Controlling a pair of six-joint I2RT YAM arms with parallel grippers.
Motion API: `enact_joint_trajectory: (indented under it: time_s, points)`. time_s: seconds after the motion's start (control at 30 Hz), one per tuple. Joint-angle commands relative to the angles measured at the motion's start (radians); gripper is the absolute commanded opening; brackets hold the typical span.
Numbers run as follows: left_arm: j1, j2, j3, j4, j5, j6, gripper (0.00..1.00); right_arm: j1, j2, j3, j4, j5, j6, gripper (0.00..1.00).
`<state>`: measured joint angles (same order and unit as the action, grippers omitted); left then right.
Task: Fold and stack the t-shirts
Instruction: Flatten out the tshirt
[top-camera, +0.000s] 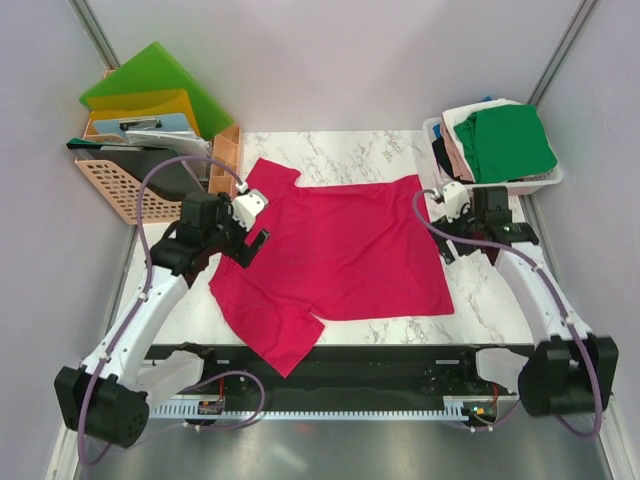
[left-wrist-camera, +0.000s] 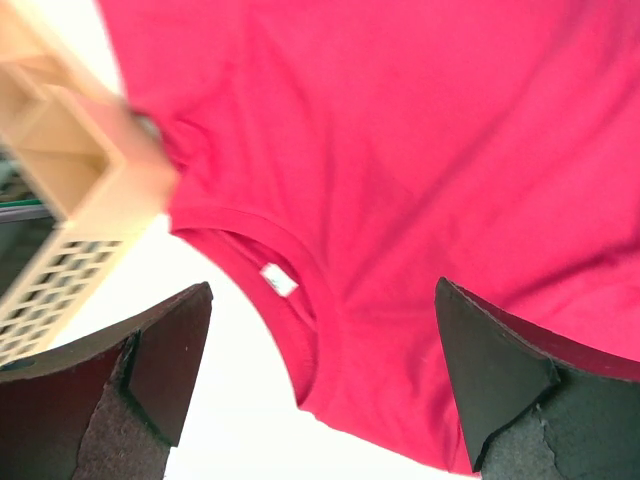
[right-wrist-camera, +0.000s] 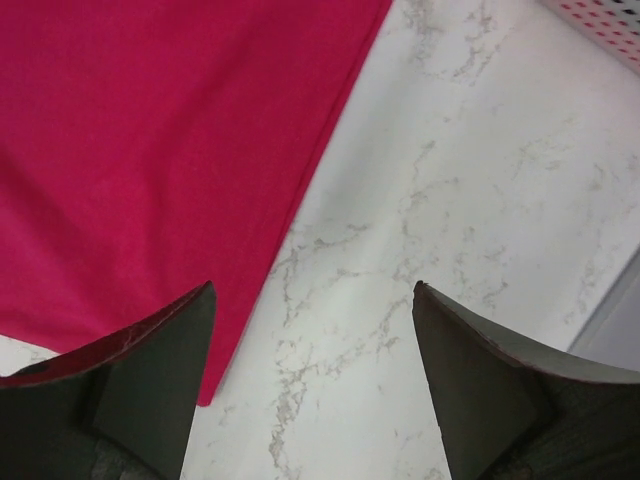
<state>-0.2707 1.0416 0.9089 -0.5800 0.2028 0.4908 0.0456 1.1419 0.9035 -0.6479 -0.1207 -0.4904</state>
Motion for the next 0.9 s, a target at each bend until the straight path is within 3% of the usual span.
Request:
enact_joint_trajectory:
  time_s: [0.0, 0.2, 0.5, 0.6, 0.87]
  points:
    - [-0.002, -0.078, 0.030, 0.130, -0.093, -0.092, 1.00, -0.003, 0.152, 0.075, 0.010, -0.099, 0.084, 0.87]
    - [0.001, -0.137, 0.050, 0.207, -0.198, -0.110, 1.00, 0.014, 0.517, 0.360, 0.030, -0.155, 0.182, 0.87]
    - [-0.001, -0.153, -0.004, 0.181, -0.184, -0.120, 1.00, 0.031, 1.036, 1.135, -0.082, -0.165, 0.335, 0.85]
    - [-0.001, -0.156, -0.016, 0.175, -0.197, -0.115, 1.00, 0.031, 1.171, 1.297, -0.144, -0.151, 0.375, 0.84]
    - [-0.001, -0.163, -0.022, 0.169, -0.198, -0.097, 1.00, 0.025, 1.254, 1.286, -0.110, -0.085, 0.388, 0.84]
